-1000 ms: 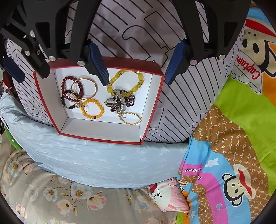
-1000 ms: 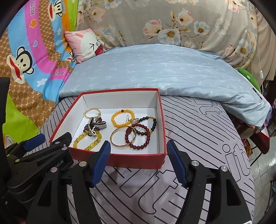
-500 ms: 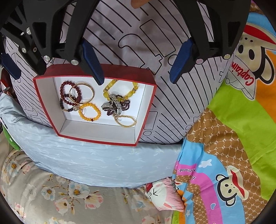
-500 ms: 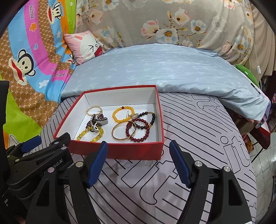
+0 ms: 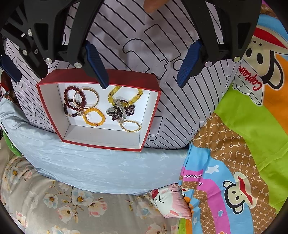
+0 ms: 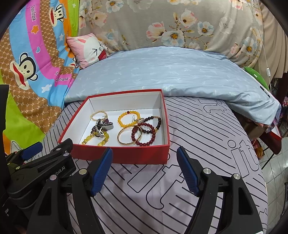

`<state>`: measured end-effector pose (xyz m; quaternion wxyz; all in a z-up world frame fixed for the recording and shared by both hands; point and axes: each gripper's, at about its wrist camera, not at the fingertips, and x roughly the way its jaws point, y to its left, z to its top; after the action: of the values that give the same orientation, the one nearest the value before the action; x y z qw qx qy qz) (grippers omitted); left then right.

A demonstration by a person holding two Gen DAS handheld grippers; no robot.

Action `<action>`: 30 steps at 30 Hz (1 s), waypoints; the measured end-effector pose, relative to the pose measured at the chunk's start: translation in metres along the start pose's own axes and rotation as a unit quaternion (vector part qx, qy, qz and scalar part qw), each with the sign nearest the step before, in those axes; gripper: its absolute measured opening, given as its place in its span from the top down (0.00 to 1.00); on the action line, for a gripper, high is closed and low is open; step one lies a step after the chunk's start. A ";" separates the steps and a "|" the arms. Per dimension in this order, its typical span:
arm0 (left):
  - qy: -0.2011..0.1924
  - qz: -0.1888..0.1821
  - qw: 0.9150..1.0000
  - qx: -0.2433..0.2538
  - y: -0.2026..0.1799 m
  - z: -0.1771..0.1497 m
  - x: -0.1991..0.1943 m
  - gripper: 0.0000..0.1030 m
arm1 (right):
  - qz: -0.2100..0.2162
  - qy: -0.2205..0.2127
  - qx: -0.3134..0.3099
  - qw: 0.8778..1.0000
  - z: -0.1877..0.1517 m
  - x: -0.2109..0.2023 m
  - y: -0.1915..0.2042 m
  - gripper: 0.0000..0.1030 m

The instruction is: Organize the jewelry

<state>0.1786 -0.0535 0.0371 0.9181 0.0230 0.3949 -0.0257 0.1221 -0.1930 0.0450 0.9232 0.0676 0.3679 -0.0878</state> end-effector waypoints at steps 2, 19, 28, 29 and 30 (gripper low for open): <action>-0.001 0.000 1.000 0.000 0.000 0.000 -0.001 0.28 | 0.000 -0.001 0.001 1.000 -0.001 -0.002 0.000 0.31; 0.007 0.006 1.000 -0.005 0.003 0.003 -0.010 0.28 | 0.004 0.008 0.007 1.000 0.001 -0.009 -0.001 0.32; 0.016 0.008 1.000 -0.005 0.005 0.000 -0.013 0.28 | -0.002 0.018 -0.008 1.000 0.001 -0.014 0.004 0.31; 0.015 0.008 1.000 -0.004 0.005 0.000 -0.013 0.28 | -0.002 0.019 -0.009 1.000 0.001 -0.014 0.005 0.31; 0.016 0.008 1.000 -0.004 0.005 0.000 -0.014 0.28 | -0.002 0.019 -0.008 1.000 0.001 -0.014 0.005 0.31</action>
<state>0.1699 -0.0477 0.0472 0.9119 0.0230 0.4095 -0.0161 0.1138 -0.1870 0.0560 0.9166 0.0612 0.3858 -0.0852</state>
